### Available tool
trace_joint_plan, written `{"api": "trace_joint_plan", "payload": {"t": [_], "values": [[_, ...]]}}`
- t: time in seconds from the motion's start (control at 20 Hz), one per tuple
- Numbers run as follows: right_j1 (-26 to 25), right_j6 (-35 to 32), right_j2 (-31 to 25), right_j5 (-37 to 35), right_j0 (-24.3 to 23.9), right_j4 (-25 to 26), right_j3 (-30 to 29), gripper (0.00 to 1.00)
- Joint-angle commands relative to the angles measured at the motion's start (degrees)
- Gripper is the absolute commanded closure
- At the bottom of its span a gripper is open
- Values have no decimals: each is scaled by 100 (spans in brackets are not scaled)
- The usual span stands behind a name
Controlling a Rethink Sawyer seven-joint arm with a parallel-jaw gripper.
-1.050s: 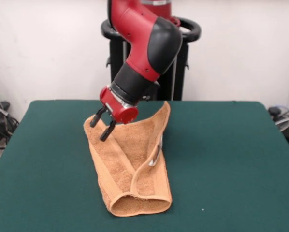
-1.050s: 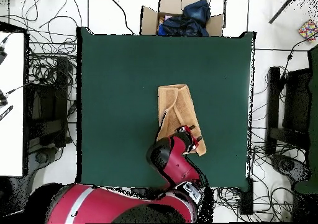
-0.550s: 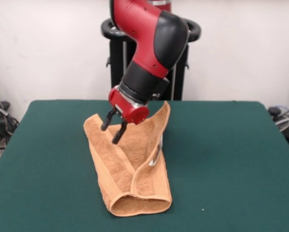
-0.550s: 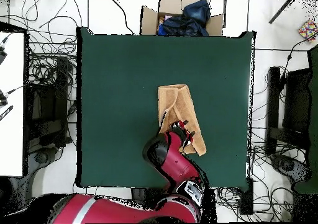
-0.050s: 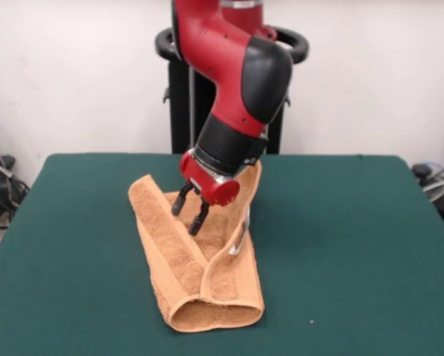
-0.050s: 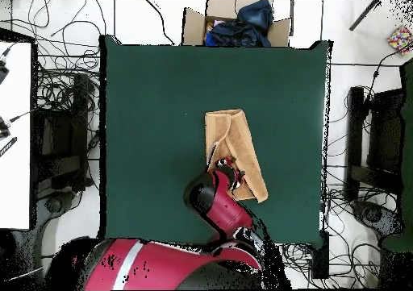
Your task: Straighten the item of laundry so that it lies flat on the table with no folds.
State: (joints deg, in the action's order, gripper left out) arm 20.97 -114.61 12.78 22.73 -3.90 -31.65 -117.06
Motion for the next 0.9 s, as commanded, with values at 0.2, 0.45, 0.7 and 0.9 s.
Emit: {"api": "trace_joint_plan", "payload": {"t": [0.2,0.45,0.7,0.9], "values": [[-323,-943,-457,-706,99,-336,460,0],[-166,-876,-402,-1092,207,-414,407,0],[-407,-1019,-218,-560,401,-555,482,0],[-855,-1185,-88,256,461,-609,705,0]]}}
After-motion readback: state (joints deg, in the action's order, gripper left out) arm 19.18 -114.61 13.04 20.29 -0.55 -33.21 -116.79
